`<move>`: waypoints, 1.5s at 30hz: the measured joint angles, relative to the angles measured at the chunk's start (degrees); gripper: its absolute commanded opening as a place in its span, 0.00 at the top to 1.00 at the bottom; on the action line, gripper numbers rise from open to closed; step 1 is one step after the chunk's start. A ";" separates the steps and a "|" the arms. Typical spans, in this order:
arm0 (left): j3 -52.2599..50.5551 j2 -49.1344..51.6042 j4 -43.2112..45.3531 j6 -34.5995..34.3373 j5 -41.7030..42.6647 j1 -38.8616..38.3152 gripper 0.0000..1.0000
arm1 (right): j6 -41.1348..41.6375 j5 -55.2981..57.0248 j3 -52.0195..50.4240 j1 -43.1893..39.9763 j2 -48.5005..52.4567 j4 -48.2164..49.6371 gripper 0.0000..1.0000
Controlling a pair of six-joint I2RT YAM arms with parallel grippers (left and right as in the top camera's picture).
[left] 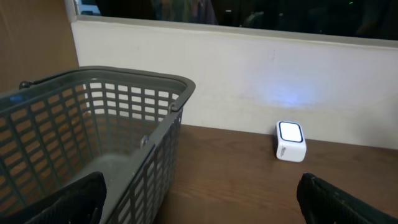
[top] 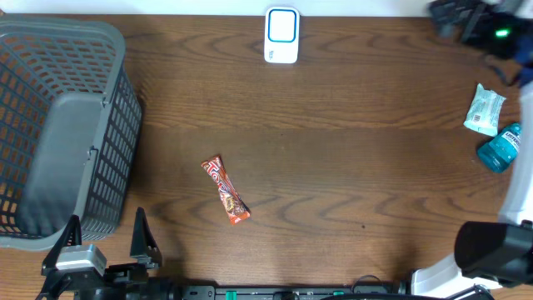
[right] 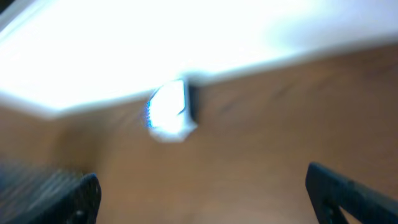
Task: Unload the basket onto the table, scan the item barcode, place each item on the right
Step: 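Carry the wipes pack right and drop it at the table edge, then reach the right gripper down to the TOP chocolate bar and grasp it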
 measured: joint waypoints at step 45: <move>0.00 0.00 0.17 0.00 0.00 0.02 0.02 | 6.23 40.15 -43.23 70.25 13.57 40.11 0.40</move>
